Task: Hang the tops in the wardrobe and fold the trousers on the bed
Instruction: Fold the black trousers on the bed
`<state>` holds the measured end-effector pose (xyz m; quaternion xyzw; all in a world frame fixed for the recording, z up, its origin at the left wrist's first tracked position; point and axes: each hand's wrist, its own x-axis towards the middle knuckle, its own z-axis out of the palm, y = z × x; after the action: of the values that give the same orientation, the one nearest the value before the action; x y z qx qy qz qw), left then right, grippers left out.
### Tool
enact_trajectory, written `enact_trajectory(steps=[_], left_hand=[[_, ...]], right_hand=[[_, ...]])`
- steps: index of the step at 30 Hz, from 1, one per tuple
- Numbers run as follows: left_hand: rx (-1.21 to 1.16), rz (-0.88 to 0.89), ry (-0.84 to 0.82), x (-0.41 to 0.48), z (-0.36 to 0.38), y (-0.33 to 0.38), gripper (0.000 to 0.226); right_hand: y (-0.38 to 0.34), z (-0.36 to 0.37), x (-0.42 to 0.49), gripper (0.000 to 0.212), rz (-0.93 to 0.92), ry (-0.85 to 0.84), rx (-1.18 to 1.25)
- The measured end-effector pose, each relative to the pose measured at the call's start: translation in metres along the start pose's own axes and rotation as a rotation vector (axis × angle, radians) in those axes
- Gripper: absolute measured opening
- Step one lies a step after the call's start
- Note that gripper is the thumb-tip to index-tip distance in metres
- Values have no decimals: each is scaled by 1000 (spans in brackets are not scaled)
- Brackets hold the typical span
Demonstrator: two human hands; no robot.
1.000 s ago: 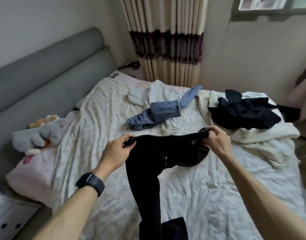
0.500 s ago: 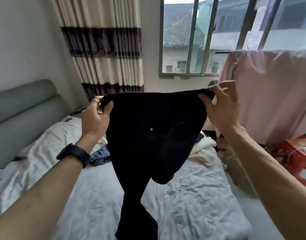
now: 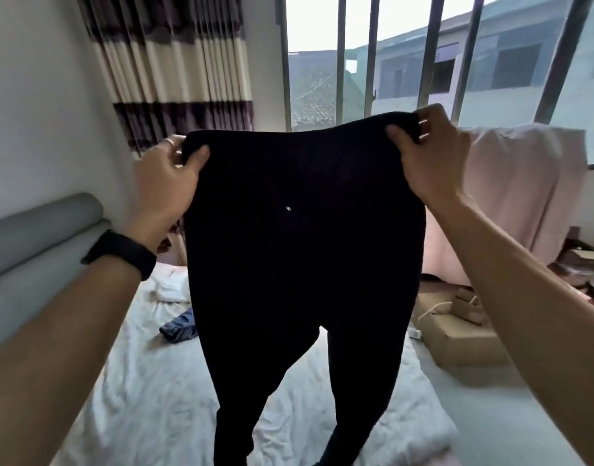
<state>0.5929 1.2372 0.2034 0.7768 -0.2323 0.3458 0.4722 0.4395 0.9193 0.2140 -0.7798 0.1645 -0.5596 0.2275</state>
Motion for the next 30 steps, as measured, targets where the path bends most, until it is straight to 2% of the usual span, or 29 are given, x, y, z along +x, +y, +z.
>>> enact_trajectory(steps=[9, 13, 18, 24, 30], left_hand=[[-20, -9, 55, -14, -35, 53, 31], [-123, -54, 47, -7, -51, 74, 24], [-237, -92, 14, 5, -57, 82, 24], [-176, -111, -79, -9, -22, 67, 18], [-3, -209, -162, -37, 39, 17, 36]], right_hand=[[-28, -57, 0, 36, 12, 31, 102], [-39, -82, 3, 28, 19, 45, 173], [-46, -106, 10, 33, -4, 51, 169], [-13, -85, 10, 42, 25, -55, 88], [63, -29, -8, 39, 87, -210, 1]])
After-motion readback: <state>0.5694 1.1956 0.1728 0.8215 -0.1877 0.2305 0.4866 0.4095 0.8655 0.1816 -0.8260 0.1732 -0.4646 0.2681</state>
